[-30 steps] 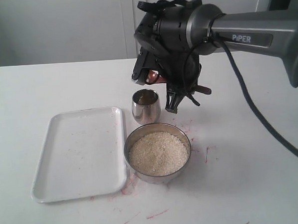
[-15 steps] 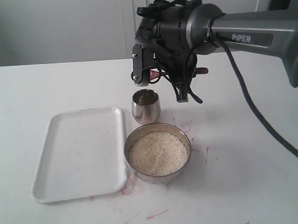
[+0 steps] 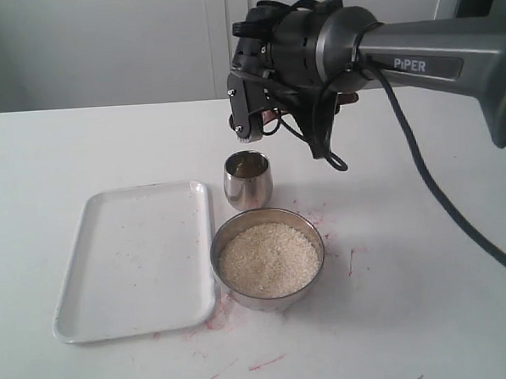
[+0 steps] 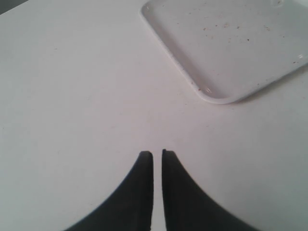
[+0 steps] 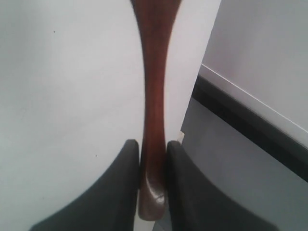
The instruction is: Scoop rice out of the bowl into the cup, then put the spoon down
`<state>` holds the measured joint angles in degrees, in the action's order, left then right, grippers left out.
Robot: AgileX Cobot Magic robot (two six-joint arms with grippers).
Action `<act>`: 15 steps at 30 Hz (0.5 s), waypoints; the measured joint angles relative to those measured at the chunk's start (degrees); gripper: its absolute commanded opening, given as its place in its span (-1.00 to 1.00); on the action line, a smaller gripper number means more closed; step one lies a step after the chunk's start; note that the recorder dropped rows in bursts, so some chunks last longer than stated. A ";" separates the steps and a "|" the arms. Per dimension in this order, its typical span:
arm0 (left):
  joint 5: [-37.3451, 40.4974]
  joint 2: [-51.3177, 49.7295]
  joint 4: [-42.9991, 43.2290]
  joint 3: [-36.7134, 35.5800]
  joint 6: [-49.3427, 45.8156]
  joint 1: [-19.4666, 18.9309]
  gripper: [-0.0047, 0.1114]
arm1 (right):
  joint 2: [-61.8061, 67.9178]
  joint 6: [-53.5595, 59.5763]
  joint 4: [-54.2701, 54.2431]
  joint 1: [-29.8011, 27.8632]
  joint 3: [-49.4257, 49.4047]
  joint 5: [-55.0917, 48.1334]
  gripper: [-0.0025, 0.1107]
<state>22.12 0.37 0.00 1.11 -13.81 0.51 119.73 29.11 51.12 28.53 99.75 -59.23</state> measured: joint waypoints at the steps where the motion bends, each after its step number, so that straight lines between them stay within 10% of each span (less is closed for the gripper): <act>1: 0.00 0.00 0.00 0.00 0.00 0.00 -0.67 | 0.00 0.00 0.28 0.00 0.00 -0.12 -0.96; 15: 0.00 0.00 0.00 0.00 0.00 0.00 -0.67 | -1.17 2.62 4.90 2.76 0.00 -2.37 -0.96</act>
<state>22.12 0.37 0.00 1.11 -13.81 0.51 118.56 31.72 56.02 31.29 99.75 -61.60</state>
